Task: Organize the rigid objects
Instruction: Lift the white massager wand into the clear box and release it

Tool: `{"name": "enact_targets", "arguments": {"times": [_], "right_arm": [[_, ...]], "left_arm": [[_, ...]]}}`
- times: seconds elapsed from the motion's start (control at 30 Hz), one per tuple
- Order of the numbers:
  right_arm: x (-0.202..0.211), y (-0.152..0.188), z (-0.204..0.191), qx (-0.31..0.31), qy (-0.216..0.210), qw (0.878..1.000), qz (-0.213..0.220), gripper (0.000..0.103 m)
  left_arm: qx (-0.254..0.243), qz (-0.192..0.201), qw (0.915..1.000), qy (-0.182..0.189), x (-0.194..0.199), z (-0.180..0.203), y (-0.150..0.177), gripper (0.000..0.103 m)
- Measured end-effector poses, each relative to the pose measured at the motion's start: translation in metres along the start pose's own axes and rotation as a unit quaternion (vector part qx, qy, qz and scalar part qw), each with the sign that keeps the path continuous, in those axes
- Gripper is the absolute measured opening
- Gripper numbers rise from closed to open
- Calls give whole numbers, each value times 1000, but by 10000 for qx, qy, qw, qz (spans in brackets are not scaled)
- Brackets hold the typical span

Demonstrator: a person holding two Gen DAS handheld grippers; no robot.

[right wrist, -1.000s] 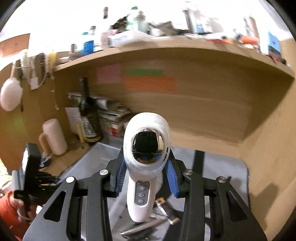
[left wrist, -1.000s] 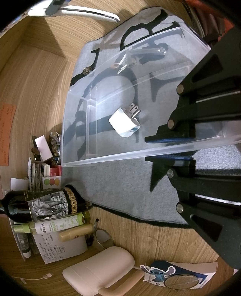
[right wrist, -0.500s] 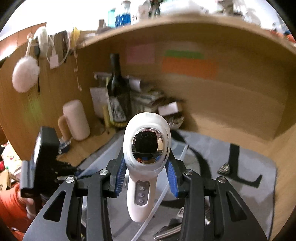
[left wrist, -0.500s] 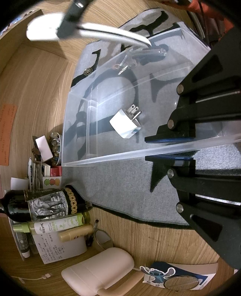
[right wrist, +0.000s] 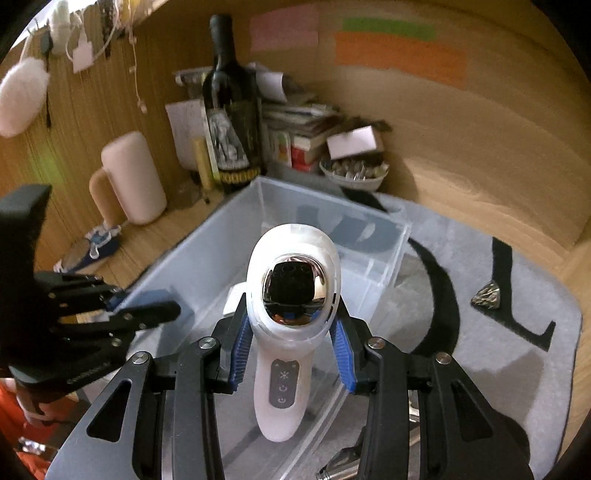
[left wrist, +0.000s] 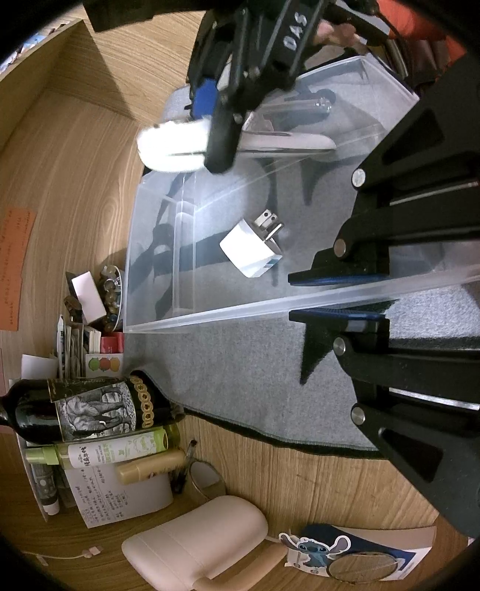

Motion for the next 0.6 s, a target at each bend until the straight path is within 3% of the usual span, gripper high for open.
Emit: {"name": "enact_targets", "arguments": {"times": [0.23,0.6], "right_arm": [[-16,5,-3,115,7,9994,-326,37],[-23,8,-16,525,183,9977,-396,38]], "left_arm": [[-3,-3,10000,16,-1,1,-1,10],[-7,5,10000,24,0,0,-1,10]]}}
Point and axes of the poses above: each gripper's, at about its wrist camera, not at the fingertips, and x roughly against the way its jaws point, z to its right, y to its underside, the point moved 7 cm from there along -x, roughly the way its jaws point, and after that the axes turned 10 degrees about y, right-handed, at the moved point
